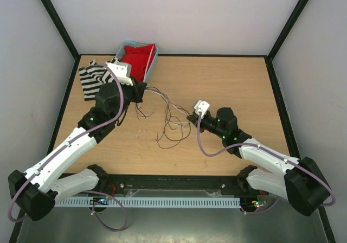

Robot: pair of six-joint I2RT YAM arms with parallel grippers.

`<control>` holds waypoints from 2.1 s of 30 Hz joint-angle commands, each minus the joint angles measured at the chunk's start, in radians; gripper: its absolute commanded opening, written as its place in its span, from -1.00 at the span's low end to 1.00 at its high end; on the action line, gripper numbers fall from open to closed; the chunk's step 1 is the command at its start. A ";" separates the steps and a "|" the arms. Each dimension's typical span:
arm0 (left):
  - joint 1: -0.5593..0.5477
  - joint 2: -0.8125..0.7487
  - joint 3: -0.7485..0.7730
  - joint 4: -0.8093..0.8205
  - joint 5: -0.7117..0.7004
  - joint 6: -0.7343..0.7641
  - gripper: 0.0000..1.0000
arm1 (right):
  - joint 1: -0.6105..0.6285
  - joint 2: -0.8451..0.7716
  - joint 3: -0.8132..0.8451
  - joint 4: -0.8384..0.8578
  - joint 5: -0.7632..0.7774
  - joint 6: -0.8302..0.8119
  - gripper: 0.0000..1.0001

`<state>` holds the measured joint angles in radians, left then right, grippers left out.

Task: Zip-tie the wires
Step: Adjust the cable at the center of the board.

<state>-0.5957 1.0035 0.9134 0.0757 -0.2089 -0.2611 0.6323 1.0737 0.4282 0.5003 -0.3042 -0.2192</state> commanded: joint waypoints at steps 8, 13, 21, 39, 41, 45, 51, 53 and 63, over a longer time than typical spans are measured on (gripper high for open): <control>0.016 0.001 0.006 0.018 0.004 -0.010 -1.00 | -0.078 -0.073 -0.041 -0.040 -0.007 0.033 -1.00; 0.020 0.004 0.007 0.018 0.006 -0.013 -1.00 | -0.097 -0.088 -0.053 -0.049 0.007 0.047 -1.00; 0.025 0.007 0.008 0.017 0.010 -0.016 -1.00 | -0.115 -0.100 -0.057 -0.054 0.045 0.057 -1.00; 0.031 0.018 0.010 0.018 0.015 -0.019 -1.00 | -0.140 -0.106 -0.081 -0.033 0.053 0.068 -1.00; 0.030 0.021 0.011 0.018 0.022 -0.021 -1.00 | -0.139 -0.105 -0.082 -0.025 0.024 0.069 -1.00; 0.031 0.023 0.010 0.018 0.022 -0.021 -1.00 | -0.138 -0.113 -0.084 -0.022 0.009 0.071 -1.00; 0.031 0.026 0.010 0.017 0.028 -0.023 -1.00 | -0.139 -0.154 -0.091 0.001 -0.010 0.104 -0.01; 0.031 0.028 0.010 0.018 0.030 -0.024 -1.00 | -0.139 -0.175 -0.087 0.016 -0.015 0.128 0.31; 0.031 0.031 0.010 0.018 0.049 -0.031 -1.00 | -0.140 -0.171 0.007 0.044 -0.160 0.247 0.63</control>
<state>-0.5709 1.0317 0.9134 0.0753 -0.1791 -0.2810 0.4969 0.8780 0.3660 0.4782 -0.3683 -0.0658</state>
